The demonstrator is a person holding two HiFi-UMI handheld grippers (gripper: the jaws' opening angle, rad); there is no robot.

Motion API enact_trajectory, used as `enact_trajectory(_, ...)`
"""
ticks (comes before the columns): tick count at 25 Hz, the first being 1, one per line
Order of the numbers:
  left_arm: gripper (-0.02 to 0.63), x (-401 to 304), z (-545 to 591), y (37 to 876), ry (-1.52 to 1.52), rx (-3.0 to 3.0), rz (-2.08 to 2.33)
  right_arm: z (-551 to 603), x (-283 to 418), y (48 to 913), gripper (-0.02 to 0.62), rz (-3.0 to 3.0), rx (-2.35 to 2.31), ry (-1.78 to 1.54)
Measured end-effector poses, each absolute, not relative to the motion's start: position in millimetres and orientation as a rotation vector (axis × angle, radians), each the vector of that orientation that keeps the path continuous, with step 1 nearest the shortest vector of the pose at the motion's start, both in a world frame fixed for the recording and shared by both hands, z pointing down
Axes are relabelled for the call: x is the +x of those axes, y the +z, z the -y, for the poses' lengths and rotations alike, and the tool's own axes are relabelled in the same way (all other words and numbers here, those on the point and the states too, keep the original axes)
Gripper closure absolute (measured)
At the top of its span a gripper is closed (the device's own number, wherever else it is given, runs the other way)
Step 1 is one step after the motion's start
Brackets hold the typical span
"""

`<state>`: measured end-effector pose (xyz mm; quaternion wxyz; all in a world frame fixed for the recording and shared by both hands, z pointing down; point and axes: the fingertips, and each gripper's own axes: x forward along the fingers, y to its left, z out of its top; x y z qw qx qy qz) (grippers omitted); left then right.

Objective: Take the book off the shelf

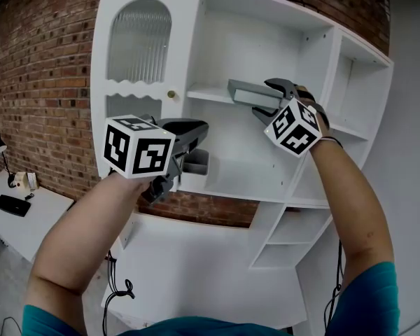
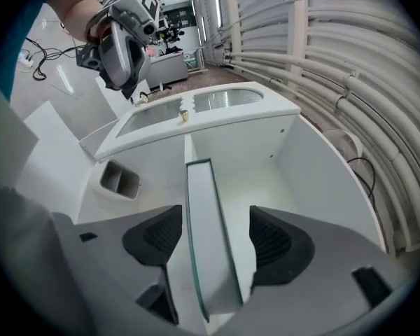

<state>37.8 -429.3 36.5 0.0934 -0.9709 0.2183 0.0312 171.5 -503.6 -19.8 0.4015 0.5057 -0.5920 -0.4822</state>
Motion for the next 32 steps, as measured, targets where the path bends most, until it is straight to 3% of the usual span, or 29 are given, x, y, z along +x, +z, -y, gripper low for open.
enact_trajectory(20, 0.589, 50.0, 446.6, 25.3, 0.050, -2.868, -0.646, 544.0, 172.6, -9.6, 0.322, 1.469, 1.174, -1.114)
enact_trajectory(32, 0.589, 41.2, 453.4, 24.4, 0.070, -2.867, -0.669, 514.6, 175.3, -27.0, 0.404, 1.509, 1.141, -1.145)
